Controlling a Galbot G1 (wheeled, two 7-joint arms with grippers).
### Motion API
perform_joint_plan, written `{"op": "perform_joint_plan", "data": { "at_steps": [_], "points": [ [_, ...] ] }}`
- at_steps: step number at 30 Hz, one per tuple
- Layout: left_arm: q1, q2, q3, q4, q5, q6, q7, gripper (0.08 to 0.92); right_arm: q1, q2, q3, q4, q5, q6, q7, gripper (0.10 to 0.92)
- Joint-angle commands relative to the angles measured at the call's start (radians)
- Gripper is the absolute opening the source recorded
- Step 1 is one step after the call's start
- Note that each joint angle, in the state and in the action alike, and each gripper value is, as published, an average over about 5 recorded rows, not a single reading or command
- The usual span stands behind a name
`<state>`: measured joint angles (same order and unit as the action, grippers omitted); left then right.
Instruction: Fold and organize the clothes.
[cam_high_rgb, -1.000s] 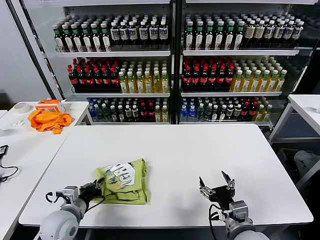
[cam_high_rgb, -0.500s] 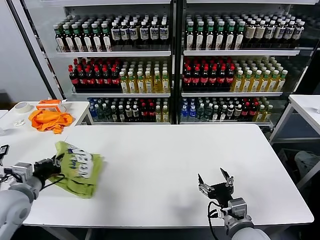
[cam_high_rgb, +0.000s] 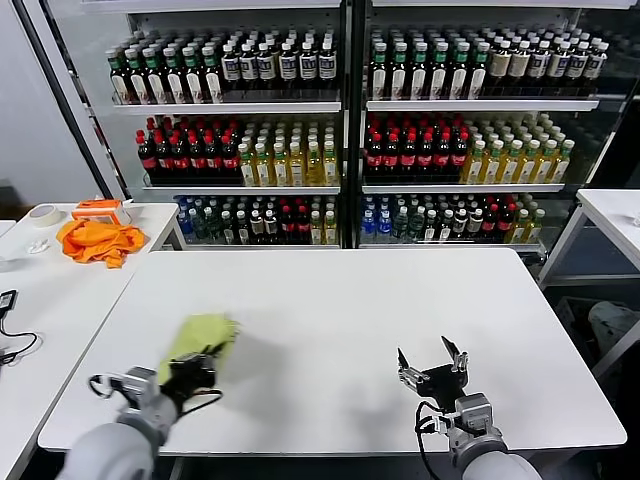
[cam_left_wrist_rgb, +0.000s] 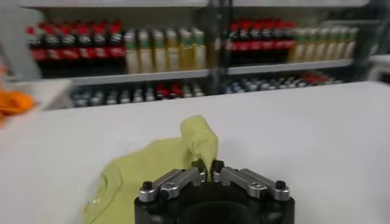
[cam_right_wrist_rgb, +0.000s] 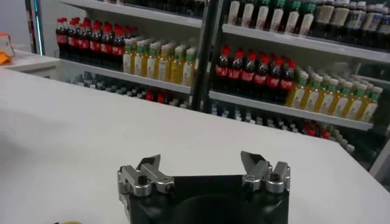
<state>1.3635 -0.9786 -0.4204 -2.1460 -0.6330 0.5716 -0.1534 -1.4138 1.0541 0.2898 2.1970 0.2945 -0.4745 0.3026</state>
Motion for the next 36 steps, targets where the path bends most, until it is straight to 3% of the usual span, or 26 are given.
{"op": "perform_joint_plan", "data": {
  "at_steps": [1, 15, 21, 26, 31, 36],
  "points": [
    [-0.108, -0.184, 0.205, 0.003, 0.06, -0.003, 0.026, 0.11, 0.008, -0.002, -0.003, -0.006, -0.003, 0.0, -0.001, 0.823],
    [-0.147, -0.244, 0.215, 0.048, -0.013, -0.093, 0.01, 0.123, 0.001, 0.003, -0.007, -0.006, -0.017, 0.002, -0.009, 0.823],
    [-0.16, -0.258, 0.202, 0.024, -0.03, -0.155, 0.031, 0.27, -0.007, 0.007, -0.005, -0.008, -0.02, 0.005, -0.02, 0.823],
    [-0.188, -0.166, 0.059, -0.016, -0.031, -0.18, 0.05, 0.418, -0.009, 0.001, -0.003, -0.021, 0.002, 0.011, -0.049, 0.823],
    [-0.105, -0.068, -0.104, 0.02, 0.187, -0.277, 0.152, 0.565, 0.063, 0.03, -0.061, -0.021, 0.226, -0.051, -0.063, 0.823],
    [-0.002, -0.069, -0.172, 0.012, 0.27, -0.336, 0.194, 0.704, 0.172, 0.071, -0.181, -0.068, 0.353, -0.102, -0.046, 0.823]
  ]
}}
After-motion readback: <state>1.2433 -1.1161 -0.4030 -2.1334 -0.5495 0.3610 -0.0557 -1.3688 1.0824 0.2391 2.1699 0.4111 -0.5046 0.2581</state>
